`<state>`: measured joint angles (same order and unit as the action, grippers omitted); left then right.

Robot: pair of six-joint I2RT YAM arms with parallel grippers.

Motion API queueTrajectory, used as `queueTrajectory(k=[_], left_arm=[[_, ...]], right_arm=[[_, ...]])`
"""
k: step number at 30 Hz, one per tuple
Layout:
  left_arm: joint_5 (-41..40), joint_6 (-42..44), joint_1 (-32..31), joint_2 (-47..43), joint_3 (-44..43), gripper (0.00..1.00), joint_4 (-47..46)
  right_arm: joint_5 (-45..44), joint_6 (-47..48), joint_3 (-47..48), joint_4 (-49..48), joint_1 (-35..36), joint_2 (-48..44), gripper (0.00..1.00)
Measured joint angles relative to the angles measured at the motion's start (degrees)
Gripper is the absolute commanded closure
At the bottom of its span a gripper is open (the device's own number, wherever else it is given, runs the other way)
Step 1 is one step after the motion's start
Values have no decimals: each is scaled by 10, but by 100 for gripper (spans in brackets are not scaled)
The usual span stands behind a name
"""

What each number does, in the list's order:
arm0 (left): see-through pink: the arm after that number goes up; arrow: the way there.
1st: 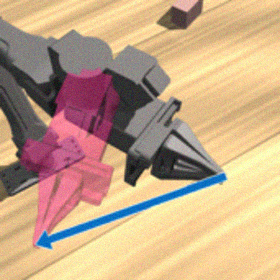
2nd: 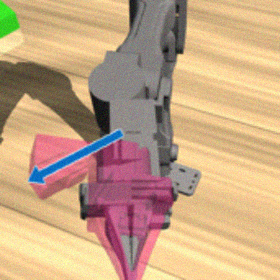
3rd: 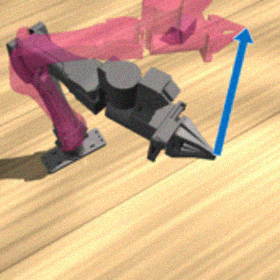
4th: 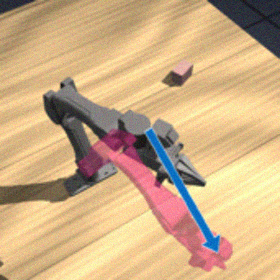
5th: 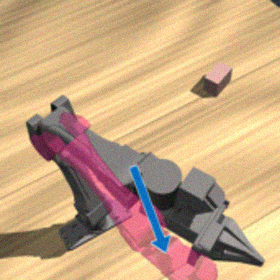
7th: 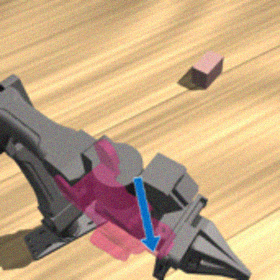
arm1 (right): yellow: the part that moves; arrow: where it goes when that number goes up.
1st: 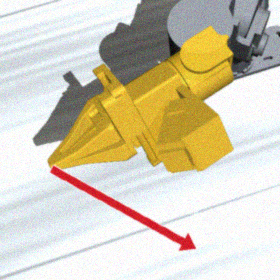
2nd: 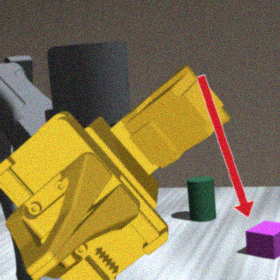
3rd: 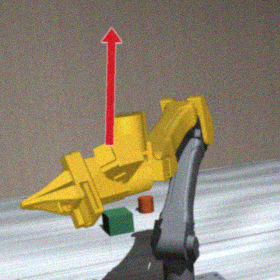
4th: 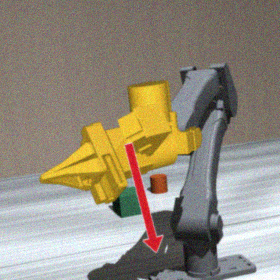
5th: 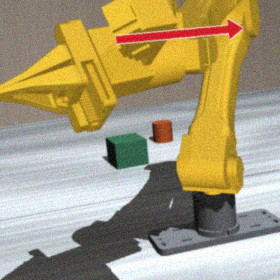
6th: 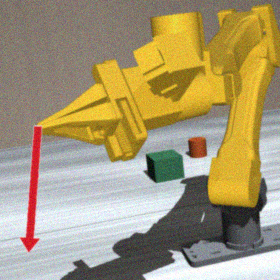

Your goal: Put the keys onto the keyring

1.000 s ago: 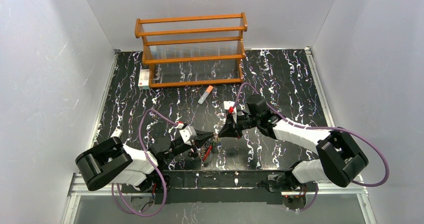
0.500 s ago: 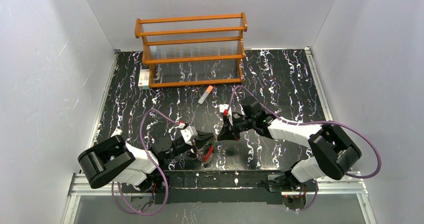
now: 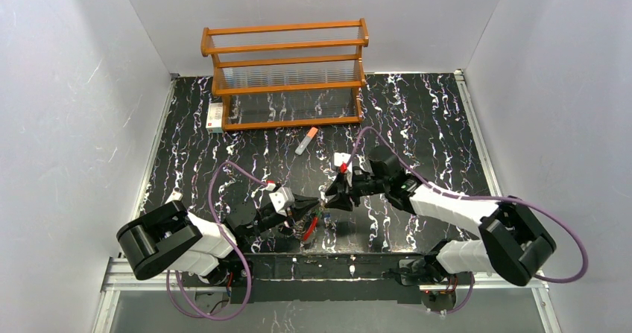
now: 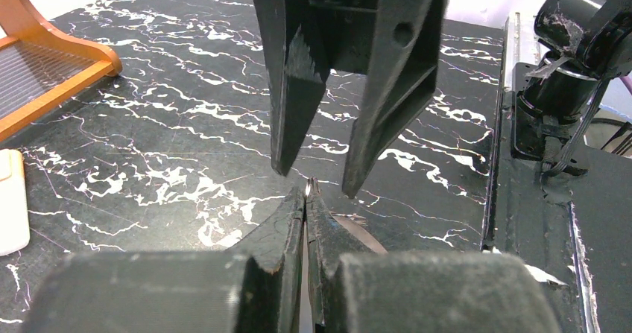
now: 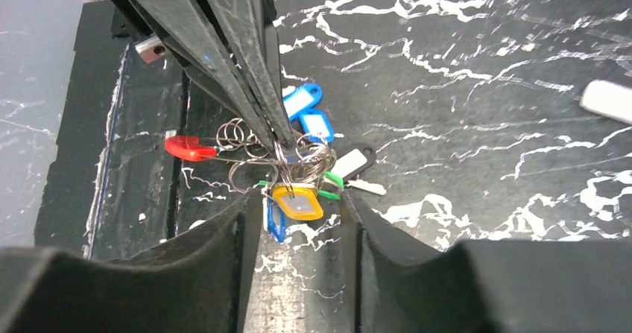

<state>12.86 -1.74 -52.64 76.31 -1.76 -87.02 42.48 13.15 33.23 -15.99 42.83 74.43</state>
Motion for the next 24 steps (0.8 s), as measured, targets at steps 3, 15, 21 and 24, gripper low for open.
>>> queueTrajectory(k=[3, 15, 21, 24], left_arm=[[0, 0, 0, 0, 0, 100, 0], [0, -1, 0, 0, 0, 100, 0], [-4, -3, 0, -2, 0, 100, 0], [-6, -4, 0, -2, 1, 100, 0]], right_arm=[[-6, 0, -15, -14, 0, -29, 37], [17, -41, -14, -73, 0, 11, 77], [34, -57, -4, -79, 0, 36, 99], [36, -57, -4, -78, 0, 36, 99]])
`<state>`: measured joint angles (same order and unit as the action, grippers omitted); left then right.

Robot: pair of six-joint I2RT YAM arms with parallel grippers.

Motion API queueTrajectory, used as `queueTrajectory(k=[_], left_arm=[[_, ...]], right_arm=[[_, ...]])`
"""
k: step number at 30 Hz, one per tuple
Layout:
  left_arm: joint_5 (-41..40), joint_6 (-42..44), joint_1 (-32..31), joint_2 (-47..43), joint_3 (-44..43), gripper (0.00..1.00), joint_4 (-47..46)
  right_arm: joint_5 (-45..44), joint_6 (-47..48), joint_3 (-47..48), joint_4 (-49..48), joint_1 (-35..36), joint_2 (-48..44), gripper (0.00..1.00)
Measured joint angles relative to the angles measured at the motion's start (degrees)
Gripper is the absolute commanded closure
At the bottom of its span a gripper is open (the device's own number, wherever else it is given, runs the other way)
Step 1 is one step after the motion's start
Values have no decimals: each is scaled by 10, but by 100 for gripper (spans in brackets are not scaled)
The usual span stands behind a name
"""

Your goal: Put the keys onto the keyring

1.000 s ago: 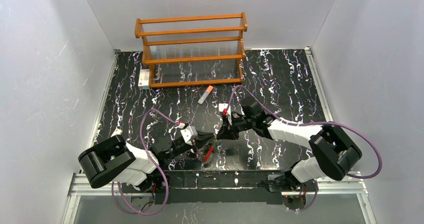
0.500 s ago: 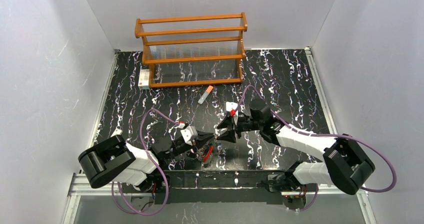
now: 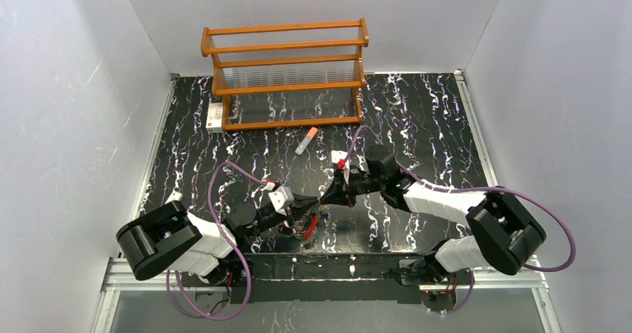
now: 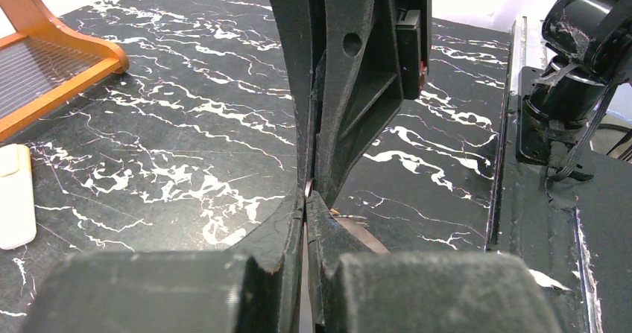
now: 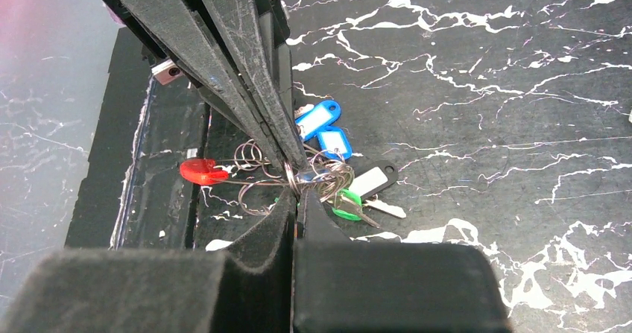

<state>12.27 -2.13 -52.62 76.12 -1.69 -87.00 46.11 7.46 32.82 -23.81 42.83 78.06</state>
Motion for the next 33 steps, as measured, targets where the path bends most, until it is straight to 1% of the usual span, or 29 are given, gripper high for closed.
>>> queueTrajectory(k=[3, 4, 6, 9, 14, 18, 21, 25, 30, 33], left_arm=[[-2, 0, 0, 0, 0, 100, 0], [-2, 0, 0, 1, 0, 98, 0], [-1, 0, 0, 4, 0, 89, -2], [-1, 3, 0, 10, 0, 79, -4], [2, 10, 0, 11, 0, 66, -5], [2, 25, 0, -8, 1, 56, -3], [1, 37, 0, -38, 1, 54, 16], [2, 61, 0, -80, 1, 52, 66], [8, 97, 0, -99, -12, 51, 154], [19, 121, 0, -100, -34, 53, 217]], right_arm=[[-2, 7, 1, 8, 0, -2, 99], [-3, 12, 2, 14, 0, -5, 99], [-7, 24, 7, 33, 1, -8, 99], [-14, 45, 19, 67, 2, -9, 99], [-31, 76, 38, 125, 2, -9, 99], [-44, 99, 48, 169, 2, -9, 99], [-53, 114, 56, 201, 2, -9, 99], [-66, 137, 78, 250, 6, -5, 99], [-94, 169, 123, 310, 24, 21, 99], [-111, 185, 143, 343, 37, 33, 99]])
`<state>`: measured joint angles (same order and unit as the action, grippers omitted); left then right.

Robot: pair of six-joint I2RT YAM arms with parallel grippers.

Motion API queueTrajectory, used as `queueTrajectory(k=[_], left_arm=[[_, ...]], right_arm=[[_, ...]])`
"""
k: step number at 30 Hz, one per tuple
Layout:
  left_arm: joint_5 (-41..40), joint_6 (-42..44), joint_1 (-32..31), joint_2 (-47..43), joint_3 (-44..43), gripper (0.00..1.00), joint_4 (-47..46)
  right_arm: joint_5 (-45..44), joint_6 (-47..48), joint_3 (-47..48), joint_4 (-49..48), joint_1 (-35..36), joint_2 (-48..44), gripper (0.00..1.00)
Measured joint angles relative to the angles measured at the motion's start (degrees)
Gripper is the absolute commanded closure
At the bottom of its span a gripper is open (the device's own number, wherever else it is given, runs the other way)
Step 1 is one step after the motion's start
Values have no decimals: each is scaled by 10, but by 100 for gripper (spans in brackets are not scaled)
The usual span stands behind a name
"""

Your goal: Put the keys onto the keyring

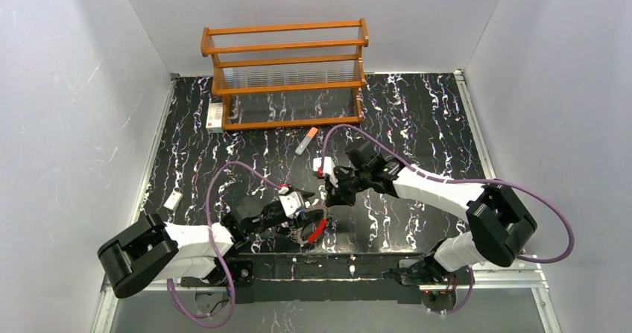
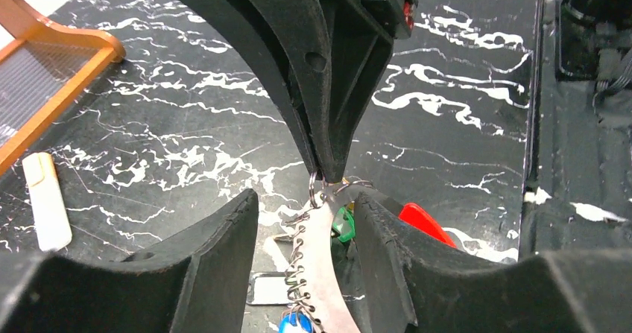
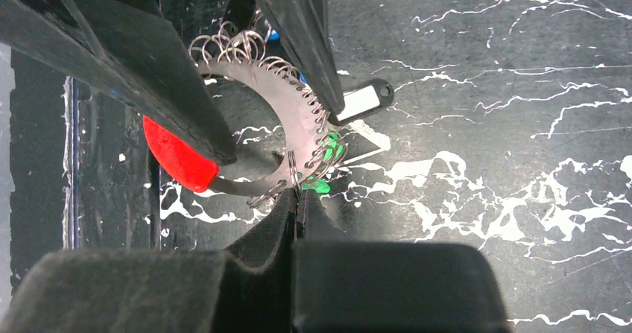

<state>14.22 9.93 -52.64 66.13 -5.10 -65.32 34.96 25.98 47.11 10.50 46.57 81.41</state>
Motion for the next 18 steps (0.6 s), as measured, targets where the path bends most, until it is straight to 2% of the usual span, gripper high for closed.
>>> queueTrajectory(k=[5, 10, 18], left_arm=[[12, 28, 0, 1, -27, 65, 70], [20, 43, 0, 16, -41, 77, 97], [40, 53, 0, 55, -59, 82, 118]], right_arm=[[-30, 22, 29, 42, 28, 17, 99], [-47, 31, 42, 61, 48, 33, 99], [-60, 32, 42, 65, 53, 34, 99]])
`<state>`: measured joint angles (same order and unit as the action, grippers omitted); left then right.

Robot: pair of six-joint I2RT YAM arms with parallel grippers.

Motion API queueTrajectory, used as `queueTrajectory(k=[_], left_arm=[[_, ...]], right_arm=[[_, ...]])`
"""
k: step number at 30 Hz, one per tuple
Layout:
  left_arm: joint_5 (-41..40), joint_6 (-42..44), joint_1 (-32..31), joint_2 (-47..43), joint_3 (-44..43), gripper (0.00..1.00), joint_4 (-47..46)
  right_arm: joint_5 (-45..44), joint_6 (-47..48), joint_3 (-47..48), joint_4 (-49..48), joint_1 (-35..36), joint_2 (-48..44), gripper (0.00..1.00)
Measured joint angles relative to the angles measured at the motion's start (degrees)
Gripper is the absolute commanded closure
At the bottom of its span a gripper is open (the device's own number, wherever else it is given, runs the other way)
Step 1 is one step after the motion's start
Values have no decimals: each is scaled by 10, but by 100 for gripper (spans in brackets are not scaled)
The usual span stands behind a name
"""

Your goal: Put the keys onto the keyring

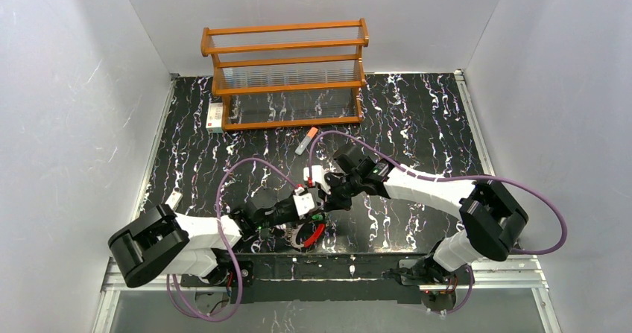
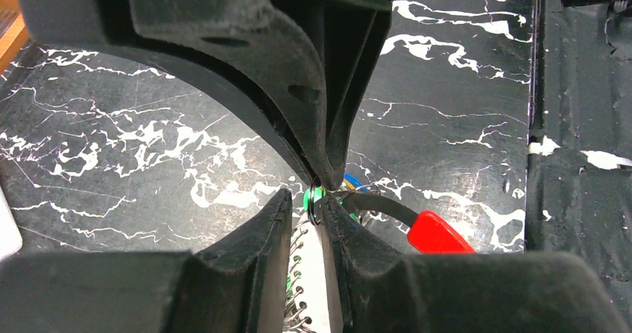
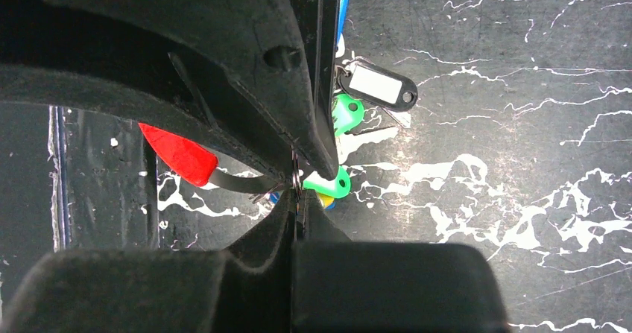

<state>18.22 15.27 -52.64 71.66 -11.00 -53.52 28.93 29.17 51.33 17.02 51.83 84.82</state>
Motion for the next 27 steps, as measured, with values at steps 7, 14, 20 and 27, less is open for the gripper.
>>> queueTrajectory(k=[7, 14, 20, 27], left_arm=[[9, 11, 0, 7, -12, 100, 14], [6, 3, 0, -3, -13, 100, 22], [-7, -36, 0, -13, -7, 100, 6], [-35, -92, 0, -13, 31, 100, -91]], right_arm=[[-8, 0, 0, 1, 1, 0, 99], [-16, -4, 4, -2, 0, 0, 60], [-2, -19, -12, -46, -14, -33, 42], [87, -64, -67, -139, -83, -87, 41]])
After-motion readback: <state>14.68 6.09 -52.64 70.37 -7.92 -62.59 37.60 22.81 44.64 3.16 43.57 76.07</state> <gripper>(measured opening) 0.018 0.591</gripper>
